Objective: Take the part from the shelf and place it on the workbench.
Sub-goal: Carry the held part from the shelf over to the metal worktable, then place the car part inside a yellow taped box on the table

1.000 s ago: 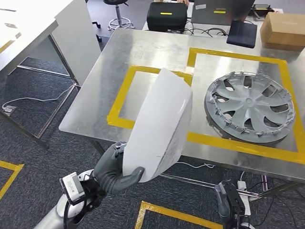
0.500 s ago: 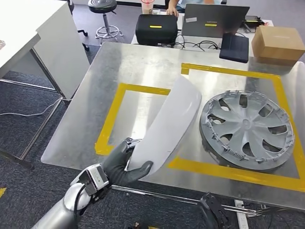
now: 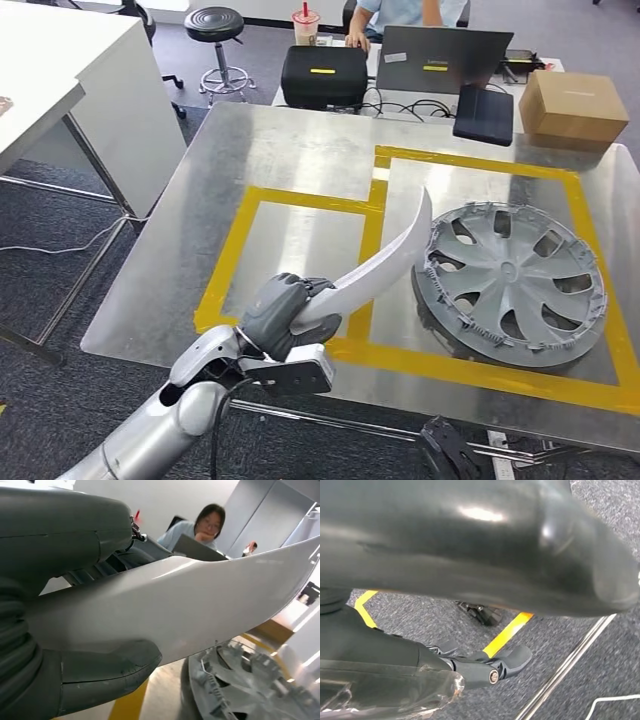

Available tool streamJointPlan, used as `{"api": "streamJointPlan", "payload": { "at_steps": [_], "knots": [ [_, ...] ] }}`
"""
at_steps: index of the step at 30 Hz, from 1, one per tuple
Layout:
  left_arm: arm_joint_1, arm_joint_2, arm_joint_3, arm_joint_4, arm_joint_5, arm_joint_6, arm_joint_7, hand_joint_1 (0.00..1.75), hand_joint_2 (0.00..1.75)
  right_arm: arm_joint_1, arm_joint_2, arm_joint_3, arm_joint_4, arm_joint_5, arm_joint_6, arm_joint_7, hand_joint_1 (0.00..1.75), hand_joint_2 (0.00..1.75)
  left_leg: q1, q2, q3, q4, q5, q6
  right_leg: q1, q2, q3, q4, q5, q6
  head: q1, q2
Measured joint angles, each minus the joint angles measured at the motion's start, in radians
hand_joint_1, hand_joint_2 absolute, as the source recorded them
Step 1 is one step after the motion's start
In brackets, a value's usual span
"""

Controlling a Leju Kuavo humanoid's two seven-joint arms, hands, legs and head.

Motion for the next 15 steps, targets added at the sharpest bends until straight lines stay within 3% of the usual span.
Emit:
{"api": "streamJointPlan", "payload": {
  "at_steps": [2,4,6,7,10,11,13,15],
  "knots": [
    [-0.039,0.001,-0.021,0.048,-0.093,0.034,0.022,1.75,1.75,-0.002,0.002,-0.012,-0.001,0.005,0.001,0.007,0.0,0.0,0.001,-0.001,-0.03,0.068,-0.047,-0.013,-0.009,-0.003,0.001,-0.005,0.022,-0.006,-0.005,0.0],
    [-0.075,0.002,-0.037,0.108,-0.184,0.075,0.057,1.75,1.75,-0.004,0.005,-0.025,-0.001,0.014,0.004,0.014,0.0,0.0,0.007,-0.002,-0.087,0.205,-0.124,-0.025,-0.013,-0.004,-0.005,-0.005,0.033,-0.005,-0.009,0.0],
    [-0.102,0.002,-0.046,0.171,-0.271,0.111,0.095,1.75,1.75,-0.004,0.008,-0.037,0.0,0.027,0.01,0.018,0.0,0.0,0.014,-0.002,-0.115,0.285,-0.152,-0.032,-0.016,-0.002,-0.01,-0.004,0.036,-0.002,-0.009,0.0],
    [-0.114,0.002,-0.049,0.2,-0.305,0.124,0.109,1.75,1.75,-0.004,0.01,-0.041,0.002,0.034,0.014,0.019,0.0,0.0,0.016,-0.001,-0.102,0.27,-0.14,-0.035,-0.019,-0.001,-0.011,-0.004,0.037,0.0,-0.009,0.0],
    [-0.148,0.0,-0.056,0.265,-0.355,0.144,0.133,1.75,1.75,-0.008,0.015,-0.047,0.009,0.05,0.022,0.016,0.0,0.0,0.026,0.004,0.012,0.085,-0.074,-0.041,-0.023,0.004,-0.013,0.002,0.032,0.016,-0.011,0.0],
    [-0.158,-0.002,-0.057,0.285,-0.361,0.148,0.137,1.75,1.75,-0.009,0.015,-0.049,0.014,0.053,0.024,0.012,0.0,0.0,0.028,0.005,0.041,0.038,-0.063,-0.038,-0.021,0.006,-0.014,0.007,0.029,0.023,-0.012,0.0],
    [-0.174,-0.007,-0.059,0.326,-0.367,0.157,0.142,1.75,1.75,-0.013,0.017,-0.052,0.027,0.06,0.03,0.002,0.0,0.0,0.03,0.003,0.059,0.005,-0.057,-0.028,-0.017,0.011,-0.019,0.014,0.024,0.018,-0.012,0.0],
    [-0.181,-0.01,-0.059,0.359,-0.369,0.156,0.146,1.75,1.75,-0.016,0.02,-0.053,0.035,0.064,0.033,0.005,0.0,0.0,0.028,0.001,0.058,0.007,-0.055,-0.021,-0.017,0.011,-0.021,0.01,0.023,0.002,-0.011,0.0]
  ]
}}
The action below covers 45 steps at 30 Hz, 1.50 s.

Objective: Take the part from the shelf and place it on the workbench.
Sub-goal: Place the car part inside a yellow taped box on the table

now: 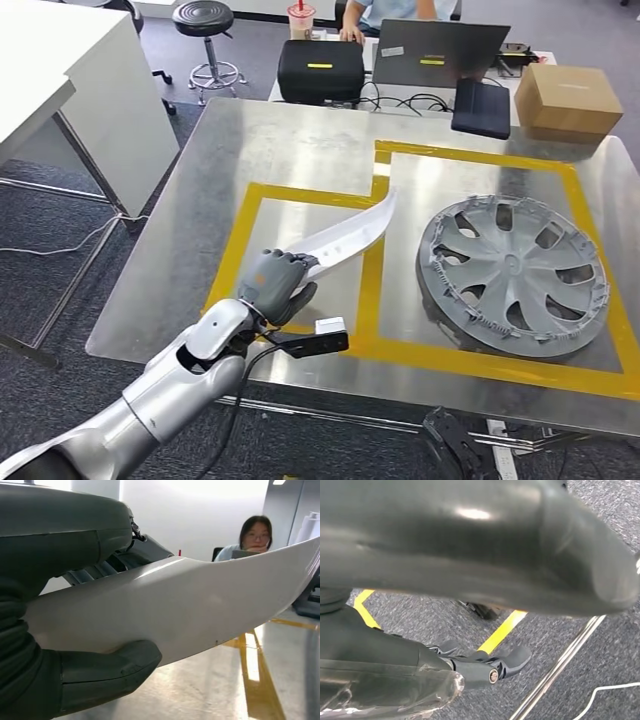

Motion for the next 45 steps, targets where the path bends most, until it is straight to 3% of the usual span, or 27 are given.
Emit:
{"api": "streamJointPlan", "payload": {
  "at_steps": [2,6,10,12,22,26,31,34,35,36,38,39,40,41,42,44,45],
  "knots": [
    [-0.006,-0.003,0.0,0.018,-0.006,-0.011,0.01,1.75,1.75,-0.003,0.003,0.0,0.001,0.005,0.0,0.012,0.0,0.0,-0.001,-0.001,0.0,0.0,-0.001,0.006,0.0,-0.002,0.0,-0.007,-0.001,-0.002,0.0,0.0],
    [-0.025,-0.004,0.006,0.071,-0.022,-0.019,0.029,1.75,1.75,-0.012,0.009,0.0,0.008,0.012,0.005,0.024,0.0,0.0,-0.004,-0.002,0.0,0.0,-0.001,0.015,-0.004,-0.004,0.002,-0.017,0.005,0.032,0.0,0.0],
    [-0.038,-0.001,0.02,0.117,-0.025,-0.021,0.029,0.0,1.75,-0.015,0.011,0.002,0.007,0.019,0.01,0.033,0.0,0.0,-0.005,-0.003,-0.001,0.0,0.002,0.019,-0.005,-0.004,0.002,-0.017,0.012,0.045,0.0,0.0],
    [-0.044,0.002,0.025,0.137,-0.021,-0.019,0.023,0.0,1.75,-0.017,0.011,0.003,0.007,0.022,0.015,0.033,0.0,0.0,-0.005,-0.003,-0.001,0.0,0.004,0.019,-0.005,-0.004,0.006,-0.017,0.016,0.05,-0.001,0.0],
    [-0.055,0.004,0.036,0.168,-0.005,-0.018,0.009,0.0,1.75,-0.018,0.011,0.007,-0.011,0.024,0.025,0.059,0.0,0.0,-0.003,-0.003,-0.001,-0.002,0.007,0.019,-0.002,-0.004,0.008,-0.014,0.015,0.047,-0.001,0.0],
    [-0.056,0.004,0.039,0.168,0.004,-0.015,0.004,0.0,0.0,-0.018,0.011,0.007,-0.016,0.023,0.025,0.063,0.0,0.0,-0.003,-0.003,-0.001,-0.002,0.008,0.018,-0.002,-0.004,0.008,-0.014,0.015,0.047,-0.001,0.0],
    [-0.047,0.003,0.04,0.162,0.068,-0.008,-0.035,0.0,0.0,-0.017,0.012,0.007,-0.019,0.023,0.026,0.063,0.0,0.0,-0.005,-0.003,-0.002,-0.002,0.006,0.019,-0.004,-0.004,0.008,-0.015,0.016,0.048,-0.002,0.0],
    [-0.032,0.003,0.046,0.136,0.135,0.013,-0.07,0.0,0.0,-0.014,0.012,0.006,-0.028,0.023,0.027,0.066,0.0,0.0,-0.006,-0.003,0.002,-0.017,0.017,0.038,-0.008,-0.005,0.006,-0.023,0.022,0.062,-0.003,0.0],
    [-0.027,0.002,0.049,0.125,0.159,0.023,-0.083,0.0,0.0,-0.013,0.011,0.004,-0.032,0.023,0.026,0.067,0.0,0.0,-0.003,-0.003,0.005,-0.029,0.026,0.043,-0.008,-0.005,-0.002,-0.011,0.01,0.064,-0.004,0.0],
    [-0.022,0.003,0.052,0.112,0.183,0.032,-0.096,0.0,0.0,-0.012,0.011,0.003,-0.035,0.022,0.025,0.067,0.0,0.0,0.001,-0.002,0.008,-0.04,0.033,0.046,-0.009,-0.006,-0.019,0.022,-0.014,0.066,-0.004,0.0],
    [-0.005,0.006,0.06,0.088,0.229,0.045,-0.119,0.0,0.0,-0.008,0.009,0.002,-0.043,0.017,0.017,0.068,0.0,0.0,0.005,-0.002,0.006,-0.047,0.039,0.047,-0.016,-0.007,-0.075,0.144,-0.084,0.073,-0.003,0.0],
    [0.009,0.008,0.065,0.077,0.251,0.048,-0.129,0.0,0.0,-0.005,0.007,0.001,-0.047,0.014,0.011,0.069,0.0,0.0,0.006,-0.002,0.004,-0.047,0.041,0.045,-0.02,-0.007,-0.102,0.207,-0.11,0.078,-0.003,0.0],
    [0.024,0.012,0.071,0.065,0.271,0.05,-0.14,0.0,0.0,0.0,0.004,0.0,-0.052,0.011,0.004,0.069,0.0,0.0,0.008,-0.002,0.001,-0.047,0.043,0.041,-0.026,-0.007,-0.119,0.245,-0.117,0.085,-0.003,0.0],
    [0.038,0.017,0.076,0.054,0.289,0.052,-0.15,0.0,0.0,0.005,0.001,-0.001,-0.058,0.008,-0.002,0.07,0.0,0.0,0.011,-0.003,-0.001,-0.046,0.045,0.036,-0.032,-0.007,-0.119,0.248,-0.104,0.092,-0.003,0.0],
    [0.05,0.023,0.082,0.044,0.305,0.055,-0.16,0.0,0.0,0.009,-0.003,-0.002,-0.065,0.006,-0.008,0.071,0.0,0.0,0.018,-0.005,-0.005,-0.044,0.047,0.027,-0.039,-0.008,-0.099,0.209,-0.075,0.101,-0.003,0.0],
    [0.07,0.039,0.096,0.024,0.331,0.062,-0.179,0.0,0.0,0.015,-0.009,-0.003,-0.078,0.002,-0.019,0.07,0.0,0.0,0.027,-0.009,-0.015,-0.035,0.049,0.004,-0.054,-0.004,-0.032,0.082,-0.018,0.127,-0.001,0.0],
    [0.079,0.048,0.105,0.014,0.344,0.068,-0.19,0.0,0.0,0.018,-0.012,-0.004,-0.086,0.0,-0.024,0.069,0.0,0.0,0.028,-0.012,-0.022,-0.028,0.05,-0.008,-0.06,0.002,-0.01,0.041,-0.002,0.131,0.0,0.0]
  ]
}}
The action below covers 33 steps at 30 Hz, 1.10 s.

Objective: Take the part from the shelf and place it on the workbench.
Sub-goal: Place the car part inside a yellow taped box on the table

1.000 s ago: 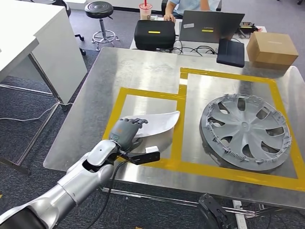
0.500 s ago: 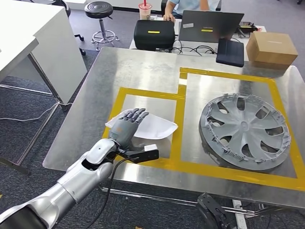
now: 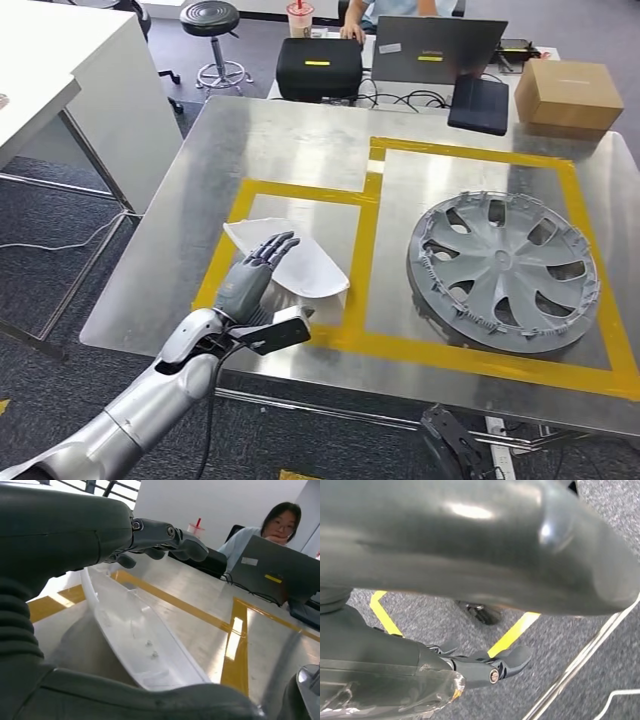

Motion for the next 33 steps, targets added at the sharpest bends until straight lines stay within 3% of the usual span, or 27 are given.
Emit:
{"api": "streamJointPlan", "payload": {
  "at_steps": [1,4,5,7,9,10,11,12,14,16,17,20,22,24,25,26,27,29,30,31,33],
  "knots": [
    [0.009,0.01,0.009,-0.009,0.012,0.007,-0.01,0.0,0.0,0.005,-0.001,0.0,-0.006,-0.002,-0.005,-0.001,0.0,0.0,-0.002,-0.004,-0.006,0.006,0.003,-0.01,-0.004,0.006,0.008,-0.016,0.003,-0.003,0.0,0.0],
    [0.036,0.037,0.034,-0.023,0.042,0.026,-0.036,0.0,0.0,0.021,-0.007,0.0,-0.022,-0.006,-0.019,-0.003,0.0,0.0,-0.004,-0.01,-0.022,0.013,0.013,-0.027,-0.006,0.011,-0.021,0.013,0.0,-0.03,-0.007,0.0],
    [0.047,0.045,0.042,-0.025,0.05,0.03,-0.044,0.0,0.0,0.026,-0.009,0.0,-0.029,-0.007,-0.025,-0.004,0.0,0.0,-0.003,-0.007,-0.03,0.026,0.001,-0.028,-0.004,0.009,-0.03,0.019,0.002,-0.037,-0.01,0.0],
    [0.066,0.059,0.058,-0.03,0.065,0.041,-0.062,0.0,0.0,0.036,-0.017,0.0,-0.046,-0.008,-0.037,-0.006,0.0,0.0,-0.005,0.0,-0.067,0.116,-0.068,-0.025,0.005,0.006,-0.043,0.021,0.011,-0.057,-0.017,0.0],
    [0.083,0.072,0.075,-0.032,0.078,0.05,-0.078,0.0,0.0,0.043,-0.025,0.0,-0.058,-0.009,-0.046,-0.008,0.0,0.0,-0.014,0.003,-0.123,0.265,-0.15,-0.016,0.018,0.002,-0.055,0.02,0.021,-0.076,-0.023,0.0],
    [0.091,0.077,0.081,-0.032,0.081,0.053,-0.083,0.0,0.0,0.047,-0.028,0.0,-0.062,-0.01,-0.049,-0.008,0.0,0.0,-0.021,0.003,-0.14,0.318,-0.171,-0.009,0.026,0.001,-0.061,0.019,0.026,-0.083,-0.024,0.0],
    [0.099,0.081,0.087,-0.032,0.086,0.055,-0.087,0.0,0.0,0.05,-0.031,0.0,-0.066,-0.011,-0.053,-0.008,0.0,0.0,-0.028,0.003,-0.14,0.336,-0.173,0.001,0.033,-0.001,-0.068,0.019,0.03,-0.089,-0.025,0.0],
    [0.107,0.084,0.094,-0.032,0.092,0.056,-0.09,0.0,0.0,0.054,-0.034,0.0,-0.072,-0.012,-0.058,-0.008,0.0,0.0,-0.036,0.002,-0.12,0.314,-0.158,0.015,0.042,-0.001,-0.074,0.019,0.033,-0.095,-0.025,0.0],
    [0.121,0.09,0.111,-0.032,0.112,0.063,-0.098,0.0,0.0,0.058,-0.038,0.001,-0.084,-0.017,-0.07,-0.009,0.0,0.0,-0.057,0.002,-0.04,0.198,-0.115,0.055,0.055,-0.002,-0.081,0.018,0.039,-0.102,-0.024,0.0],
    [0.134,0.095,0.133,-0.032,0.13,0.072,-0.107,0.0,0.0,0.06,-0.04,0.002,-0.095,-0.022,-0.08,-0.009,0.0,0.0,-0.071,0.005,0.023,0.096,-0.097,0.083,0.06,-0.003,-0.085,0.017,0.044,-0.101,-0.024,0.0],
    [0.139,0.097,0.142,-0.032,0.141,0.075,-0.11,0.0,0.0,0.061,-0.042,0.002,-0.099,-0.024,-0.085,-0.01,0.0,0.0,-0.075,0.007,0.034,0.076,-0.098,0.087,0.058,-0.005,-0.086,0.015,0.048,-0.097,-0.024,0.0],
    [0.166,0.098,0.181,-0.032,0.195,0.08,-0.12,0.0,0.0,0.073,-0.05,0.004,-0.115,-0.034,-0.115,-0.01,0.0,0.0,-0.071,0.01,0.044,0.035,-0.079,0.08,0.055,-0.007,-0.093,0.011,0.046,-0.082,-0.025,0.0],
    [0.192,0.094,0.218,-0.029,0.242,0.08,-0.126,0.0,0.0,0.084,-0.061,0.008,-0.131,-0.044,-0.146,-0.01,0.0,0.0,-0.06,0.012,0.046,0.01,-0.066,0.075,0.056,-0.007,-0.116,0.066,-0.006,-0.07,-0.024,0.0],
    [0.223,0.088,0.26,-0.017,0.305,0.076,-0.134,0.0,0.0,0.094,-0.07,0.011,-0.142,-0.054,-0.179,-0.011,0.0,0.0,-0.056,0.014,0.037,0.009,-0.058,0.071,0.052,-0.008,-0.153,0.184,-0.078,-0.058,-0.022,0.0],
    [0.24,0.083,0.282,-0.006,0.337,0.074,-0.14,0.0,0.0,0.099,-0.073,0.012,-0.146,-0.059,-0.192,-0.012,0.0,0.0,-0.054,0.016,0.032,0.01,-0.054,0.067,0.049,-0.008,-0.165,0.234,-0.1,-0.052,-0.022,0.0],
    [0.256,0.078,0.306,0.007,0.371,0.073,-0.148,0.0,0.0,0.104,-0.076,0.013,-0.149,-0.063,-0.205,-0.014,0.0,0.0,-0.051,0.017,0.026,0.011,-0.05,0.064,0.046,-0.009,-0.161,0.253,-0.104,-0.046,-0.023,0.0],
    [0.269,0.073,0.33,0.022,0.401,0.076,-0.156,0.0,0.0,0.107,-0.079,0.014,-0.152,-0.067,-0.216,-0.016,0.0,0.0,-0.047,0.017,0.02,0.013,-0.045,0.059,0.043,-0.009,-0.138,0.232,-0.09,-0.04,-0.023,0.0],
    [0.286,0.062,0.377,0.057,0.451,0.098,-0.179,0.0,0.0,0.109,-0.084,0.017,-0.159,-0.075,-0.236,-0.019,0.0,0.0,-0.038,0.016,0.005,0.02,-0.036,0.048,0.035,-0.008,-0.051,0.101,-0.047,-0.024,-0.022,0.0],
    [0.29,0.058,0.401,0.076,0.471,0.114,-0.194,0.0,0.0,0.108,-0.085,0.018,-0.162,-0.077,-0.243,-0.02,0.0,0.0,-0.036,0.014,-0.002,0.024,-0.031,0.041,0.033,-0.004,-0.011,0.04,-0.031,-0.023,-0.021,0.0],
    [0.293,0.054,0.424,0.095,0.487,0.129,-0.21,0.0,0.0,0.108,-0.087,0.019,-0.166,-0.078,-0.249,-0.021,0.0,0.0,-0.036,0.012,-0.007,0.029,-0.026,0.034,0.033,0.0,0.014,0.001,-0.025,-0.028,-0.02,0.0],
    [0.298,0.048,0.465,0.137,0.505,0.164,-0.235,0.0,0.0,0.106,-0.091,0.021,-0.17,-0.077,-0.253,-0.021,0.0,0.0,-0.039,0.009,-0.013,0.032,-0.013,0.023,0.036,0.008,0.02,-0.01,-0.021,-0.051,-0.02,0.0]
  ]
}}
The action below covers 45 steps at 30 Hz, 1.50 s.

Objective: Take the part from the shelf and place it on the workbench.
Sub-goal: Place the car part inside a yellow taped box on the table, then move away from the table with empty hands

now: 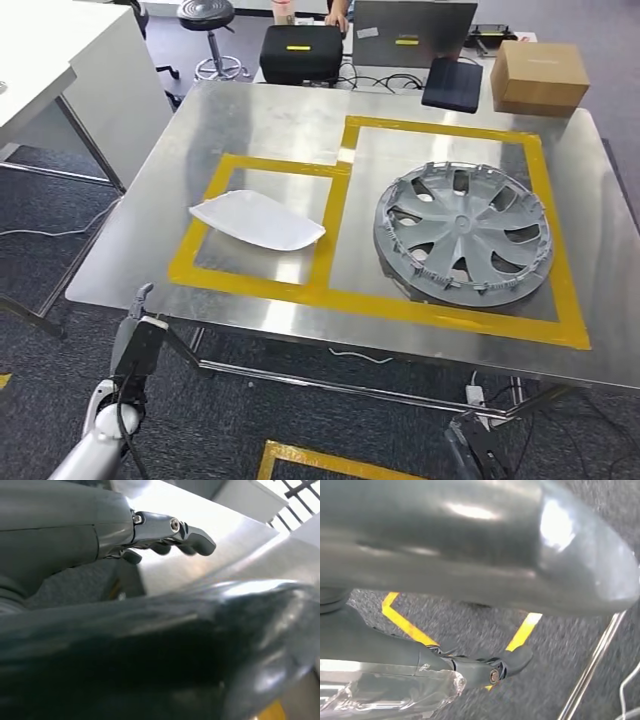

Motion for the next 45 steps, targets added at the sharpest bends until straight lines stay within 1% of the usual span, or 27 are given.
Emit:
{"api": "streamJointPlan", "payload": {
  "at_steps": [2,3,6,8,10,12,13,15,17,18,20,22,23,24,26,27,29,30,32,33,35,37,38,40,41,43,45],
  "knots": [
    [0.01,-0.006,0.036,0.047,0.004,0.048,-0.024,0.0,0.0,-0.001,-0.003,0.004,-0.002,0.004,0.0,0.001,0.0,0.0,0.001,-0.001,-0.007,0.004,-0.001,-0.008,0.0,-0.001,-0.018,0.005,0.009,-0.022,-0.003,0.0],
    [0.016,-0.01,0.056,0.07,0.004,0.078,-0.043,0.0,0.0,-0.001,-0.005,0.006,-0.004,0.008,0.001,0.002,0.0,0.0,0.002,0.0,-0.016,0.021,-0.027,-0.013,0.0,-0.002,-0.028,0.006,0.018,-0.034,-0.005,0.0],
    [0.024,-0.027,0.115,0.128,0.012,0.161,-0.102,0.0,0.0,-0.002,-0.01,0.011,-0.009,0.016,0.003,0.005,0.0,0.0,0.004,0.0,-0.068,0.191,-0.177,-0.022,0.002,-0.008,-0.065,0.006,0.05,-0.057,-0.009,0.0],
    [0.028,-0.038,0.15,0.157,0.016,0.19,-0.122,0.0,0.0,-0.002,-0.012,0.015,-0.01,0.018,0.006,0.007,0.0,0.0,0.004,0.0,-0.082,0.297,-0.219,-0.02,0.006,-0.012,-0.093,0.007,0.071,-0.06,-0.009,0.0],
    [0.032,-0.047,0.178,0.175,0.012,0.197,-0.13,0.0,0.0,-0.003,-0.013,0.019,-0.011,0.019,0.008,0.009,0.0,0.0,0.002,0.0,-0.033,0.278,-0.185,-0.01,0.01,-0.014,-0.12,0.007,0.091,-0.058,-0.01,0.0],
    [0.032,-0.055,0.204,0.185,-0.013,0.2,-0.131,0.0,0.0,-0.005,-0.014,0.022,-0.013,0.02,0.009,0.01,0.0,0.0,-0.002,0.0,0.076,0.151,-0.157,0.004,0.013,-0.015,-0.141,0.008,0.111,-0.053,-0.01,0.0],
    [0.031,-0.058,0.217,0.189,-0.035,0.201,-0.13,0.0,0.0,-0.007,-0.014,0.023,-0.015,0.021,0.009,0.011,0.0,0.0,-0.005,0.0,0.131,0.078,-0.161,0.009,0.015,-0.016,-0.148,0.008,0.122,-0.049,-0.009,0.0],
    [0.032,-0.066,0.246,0.204,-0.07,0.203,-0.124,0.0,0.0,-0.011,-0.015,0.025,-0.017,0.022,0.01,0.014,0.0,0.0,-0.011,0.0,0.184,-0.006,-0.176,0.013,0.014,-0.016,-0.155,0.001,0.145,-0.04,-0.009,0.0],
    [0.039,-0.072,0.268,0.225,-0.087,0.202,-0.115,0.0,0.0,-0.011,-0.015,0.029,-0.017,0.023,0.01,0.017,0.0,0.0,-0.014,0.002,0.173,-0.019,-0.161,0.019,0.01,-0.016,-0.16,-0.008,0.161,-0.028,-0.009,0.0],
    [0.043,-0.075,0.274,0.235,-0.094,0.2,-0.107,0.0,0.0,-0.009,-0.015,0.031,-0.017,0.022,0.01,0.019,0.0,0.0,-0.013,0.003,0.164,-0.021,-0.149,0.027,0.009,-0.016,-0.167,-0.001,0.144,-0.022,-0.009,0.0],
    [0.048,-0.077,0.279,0.256,-0.113,0.181,-0.078,0.0,0.0,-0.009,-0.015,0.037,-0.017,0.019,0.009,0.021,0.0,0.0,-0.012,0.005,0.139,-0.023,-0.123,0.039,0.008,-0.017,-0.191,0.075,0.052,-0.014,-0.005,0.0],
    [0.057,-0.077,0.28,0.278,-0.131,0.151,-0.041,0.0,0.0,-0.012,-0.015,0.04,-0.016,0.012,0.005,0.022,0.0,0.0,-0.014,0.005,0.106,-0.022,-0.095,0.044,0.009,-0.018,-0.216,0.209,-0.044,-0.009,-0.002,0.0],
    [0.064,-0.078,0.28,0.288,-0.138,0.137,-0.025,0.0,0.0,-0.013,-0.014,0.04,-0.016,0.009,0.002,0.022,0.0,0.0,-0.016,0.005,0.087,-0.021,-0.081,0.045,0.01,-0.018,-0.216,0.264,-0.058,-0.008,-0.002,0.0],
    [0.07,-0.078,0.279,0.297,-0.145,0.123,-0.011,0.0,0.0,-0.014,-0.014,0.04,-0.015,0.007,-0.001,0.023,0.0,0.0,-0.018,0.006,0.069,-0.02,-0.068,0.045,0.01,-0.018,-0.203,0.289,-0.046,-0.008,-0.002,0.0],
    [0.083,-0.079,0.274,0.316,-0.171,0.08,0.029,0.0,0.0,-0.016,-0.011,0.037,-0.011,0.003,-0.005,0.025,0.0,0.0,-0.02,0.005,0.035,-0.018,-0.042,0.042,0.012,-0.017,-0.126,0.24,0.01,-0.013,-0.002,0.0],
    [0.092,-0.08,0.268,0.325,-0.189,0.045,0.058,0.0,0.0,-0.02,-0.007,0.032,-0.009,0.002,-0.005,0.027,0.0,0.0,-0.021,0.004,0.021,-0.016,-0.03,0.038,0.013,-0.014,-0.059,0.168,0.016,-0.016,-0.002,0.0],
    [0.111,-0.078,0.251,0.345,-0.22,-0.034,0.119,0.0,0.0,-0.032,0.007,0.017,-0.002,0.006,0.004,0.029,0.0,0.0,-0.024,0.001,0.004,-0.014,-0.006,0.029,0.017,-0.007,0.055,0.009,-0.015,-0.026,-0.004,0.0],
    [0.119,-0.077,0.243,0.355,-0.227,-0.068,0.142,0.0,0.0,-0.038,0.016,0.01,0.004,0.012,0.011,0.031,0.0,0.0,-0.024,-0.001,-0.001,-0.015,0.007,0.024,0.019,-0.006,0.082,-0.038,-0.033,-0.031,-0.005,0.0],
    [0.137,-0.076,0.225,0.377,-0.232,-0.128,0.174,0.0,0.0,-0.047,0.036,-0.002,0.025,0.028,0.027,0.036,0.0,0.0,-0.021,-0.007,-0.006,-0.018,0.026,0.015,0.021,-0.017,0.072,-0.054,-0.028,-0.044,-0.005,0.0],
    [0.149,-0.076,0.216,0.386,-0.233,-0.154,0.185,0.0,0.0,-0.051,0.047,-0.007,0.037,0.035,0.036,0.038,0.0,0.0,-0.019,-0.01,-0.012,-0.011,0.013,0.008,0.02,-0.023,0.063,-0.054,-0.019,-0.052,-0.004,0.0],
    [0.175,-0.075,0.195,0.401,-0.235,-0.207,0.197,0.0,0.0,-0.058,0.069,-0.021,0.059,0.05,0.055,0.038,0.0,0.0,-0.014,-0.013,-0.033,0.054,-0.068,-0.007,0.015,-0.036,0.04,-0.055,0.002,-0.066,-0.008,0.0],
    [0.195,-0.074,0.17,0.406,-0.217,-0.274,0.201,0.0,0.0,-0.063,0.084,-0.032,0.079,0.064,0.077,0.035,0.0,0.0,-0.008,-0.012,-0.061,0.178,-0.164,-0.02,0.013,-0.05,0.012,-0.055,0.022,-0.071,-0.013,0.0],
    [0.203,-0.075,0.156,0.406,-0.199,-0.31,0.202,0.0,0.0,-0.066,0.09,-0.036,0.089,0.07,0.087,0.033,0.0,0.0,-0.005,-0.011,-0.071,0.239,-0.177,-0.026,0.012,-0.06,0.001,-0.054,0.033,-0.07,-0.013,0.0],
    [0.222,-0.075,0.134,0.405,-0.16,-0.362,0.204,0.0,0.0,-0.071,0.099,-0.041,0.109,0.08,0.106,0.027,0.0,0.0,0.005,-0.007,-0.058,0.292,-0.129,-0.035,0.009,-0.081,-0.021,-0.053,0.053,-0.064,-0.013,0.0],
    [0.232,-0.074,0.126,0.405,-0.143,-0.377,0.205,0.0,0.0,-0.073,0.102,-0.044,0.119,0.084,0.114,0.023,0.0,0.0,0.009,0.001,-0.028,0.27,-0.096,-0.039,0.007,-0.091,-0.031,-0.051,0.062,-0.06,-0.013,0.0],
    [0.244,-0.07,0.112,0.4,-0.108,-0.398,0.207,0.0,0.0,-0.08,0.107,-0.052,0.137,0.095,0.132,0.018,0.0,0.0,0.014,0.049,0.074,0.146,-0.083,-0.046,0.007,-0.11,-0.048,-0.042,0.074,-0.047,-0.015,0.0],
    [0.247,-0.066,0.099,0.394,-0.078,-0.413,0.207,0.0,0.0,-0.093,0.111,-0.057,0.157,0.105,0.148,0.013,0.0,0.0,0.011,0.083,0.15,0.025,-0.122,-0.034,0.009,-0.133,-0.058,-0.03,0.082,-0.033,-0.019,0.0]
  ]
}}
